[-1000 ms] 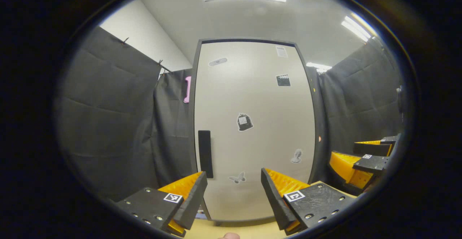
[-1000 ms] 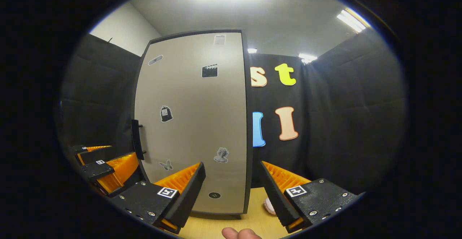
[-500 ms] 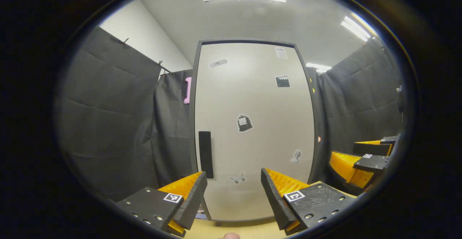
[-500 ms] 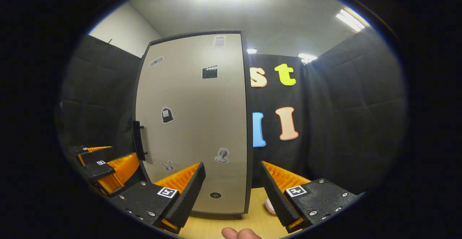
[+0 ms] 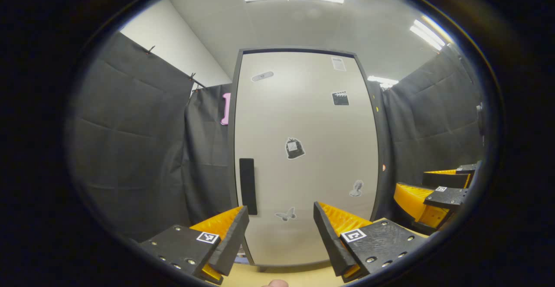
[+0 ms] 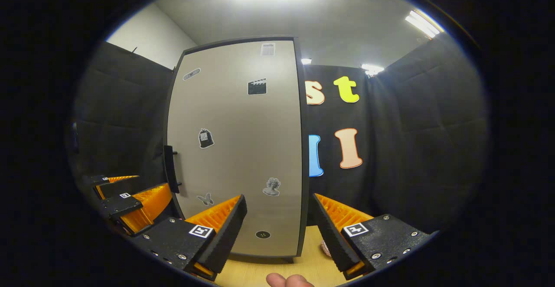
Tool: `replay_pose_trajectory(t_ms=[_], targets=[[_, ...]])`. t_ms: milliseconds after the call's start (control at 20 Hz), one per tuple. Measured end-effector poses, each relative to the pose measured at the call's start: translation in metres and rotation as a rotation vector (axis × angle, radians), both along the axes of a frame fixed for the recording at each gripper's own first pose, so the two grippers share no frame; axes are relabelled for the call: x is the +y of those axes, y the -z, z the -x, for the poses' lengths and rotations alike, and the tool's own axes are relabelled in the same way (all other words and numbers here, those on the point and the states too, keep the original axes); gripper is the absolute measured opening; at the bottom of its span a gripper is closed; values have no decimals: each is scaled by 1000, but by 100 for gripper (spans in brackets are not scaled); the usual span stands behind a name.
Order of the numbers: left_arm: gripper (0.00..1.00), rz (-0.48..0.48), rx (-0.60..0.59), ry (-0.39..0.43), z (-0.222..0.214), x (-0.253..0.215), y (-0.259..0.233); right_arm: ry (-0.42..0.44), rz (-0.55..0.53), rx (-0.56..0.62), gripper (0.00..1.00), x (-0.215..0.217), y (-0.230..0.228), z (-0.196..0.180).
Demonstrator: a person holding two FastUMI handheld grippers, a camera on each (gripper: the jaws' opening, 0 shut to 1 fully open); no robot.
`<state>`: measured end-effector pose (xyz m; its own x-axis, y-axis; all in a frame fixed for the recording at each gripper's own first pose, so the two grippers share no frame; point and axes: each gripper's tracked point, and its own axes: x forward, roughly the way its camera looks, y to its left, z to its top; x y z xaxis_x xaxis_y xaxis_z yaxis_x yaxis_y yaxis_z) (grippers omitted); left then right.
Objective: Open the cabinet door with the right hand, grasp the bottle in the cabinet with the left hand and place it on the coaster, then close the cabinet door with the right hand.
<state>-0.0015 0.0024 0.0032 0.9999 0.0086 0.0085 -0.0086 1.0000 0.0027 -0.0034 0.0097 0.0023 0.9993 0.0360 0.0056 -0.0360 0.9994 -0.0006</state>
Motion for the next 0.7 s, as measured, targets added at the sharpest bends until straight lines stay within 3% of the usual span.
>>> replay_pose_trajectory(t_ms=[100, 150, 400, 450, 500, 600, 650, 700], targets=[[90, 3, 3, -1, 0, 0, 2, 0, 6, 1, 93, -1, 0, 0], [86, 7, 4, 0, 0, 0, 2, -2, 5, 0, 93, 0, 0, 0], [86, 0, 1, -2, 0, 0, 1, -6, 7, -7, 93, 0, -2, -3], [90, 0, 2, -2, 0, 0, 1, -7, 6, -6, 93, 0, -1, -4], [86, 1, 3, -1, 1, 0, 1, -7, 5, -4, 93, 0, -1, -5], [90, -3, 2, -6, 1, 1, 1, -18, 4, -1, 93, 3, -1, -8], [86, -10, 1, -13, 2, 2, 0, -29, 2, 1, 93, 6, 1, -8], [90, -14, -5, -12, 3, 2, -2, -38, 1, 1, 93, 9, 0, -10]])
